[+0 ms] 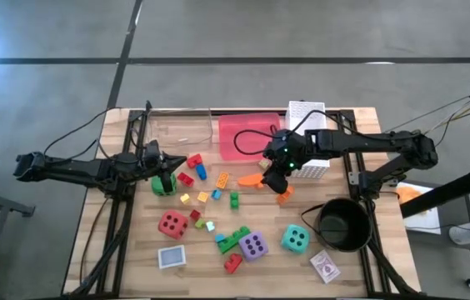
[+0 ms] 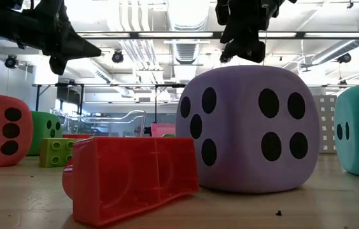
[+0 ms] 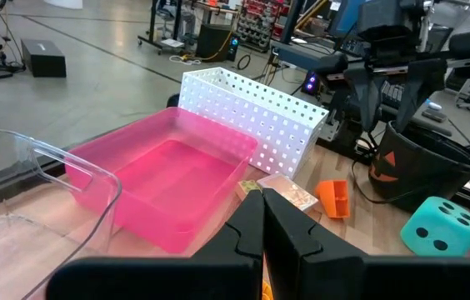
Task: Pick & Place Toys
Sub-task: Put the right large orange game piece into the white bin
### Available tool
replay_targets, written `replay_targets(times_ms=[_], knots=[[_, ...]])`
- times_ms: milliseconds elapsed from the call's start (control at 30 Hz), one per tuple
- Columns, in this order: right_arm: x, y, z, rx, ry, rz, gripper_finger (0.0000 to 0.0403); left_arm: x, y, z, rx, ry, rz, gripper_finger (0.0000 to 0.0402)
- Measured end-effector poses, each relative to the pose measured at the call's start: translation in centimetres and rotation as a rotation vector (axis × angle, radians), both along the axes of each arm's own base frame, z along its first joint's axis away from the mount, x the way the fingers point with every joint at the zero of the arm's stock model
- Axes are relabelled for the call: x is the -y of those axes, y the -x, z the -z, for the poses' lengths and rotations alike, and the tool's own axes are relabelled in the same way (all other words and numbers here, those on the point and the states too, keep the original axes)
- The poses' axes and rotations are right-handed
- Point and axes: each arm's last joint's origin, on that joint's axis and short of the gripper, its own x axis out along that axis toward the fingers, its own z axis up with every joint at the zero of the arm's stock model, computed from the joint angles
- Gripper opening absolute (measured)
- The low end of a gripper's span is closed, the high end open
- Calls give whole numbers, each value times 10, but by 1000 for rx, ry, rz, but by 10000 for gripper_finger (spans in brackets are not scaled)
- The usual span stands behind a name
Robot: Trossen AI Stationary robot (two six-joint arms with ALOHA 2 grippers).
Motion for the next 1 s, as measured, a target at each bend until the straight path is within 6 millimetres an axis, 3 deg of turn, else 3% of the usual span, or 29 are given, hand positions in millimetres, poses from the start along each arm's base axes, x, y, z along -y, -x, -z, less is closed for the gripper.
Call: replay_targets(times_ms=[767, 1000], knots=[[-1, 5, 1, -43, 32, 41, 156, 0, 0, 0, -4, -2, 0, 4], [-3, 8, -2, -52, 200, 112, 156, 0, 0, 0, -5, -3, 0, 4]])
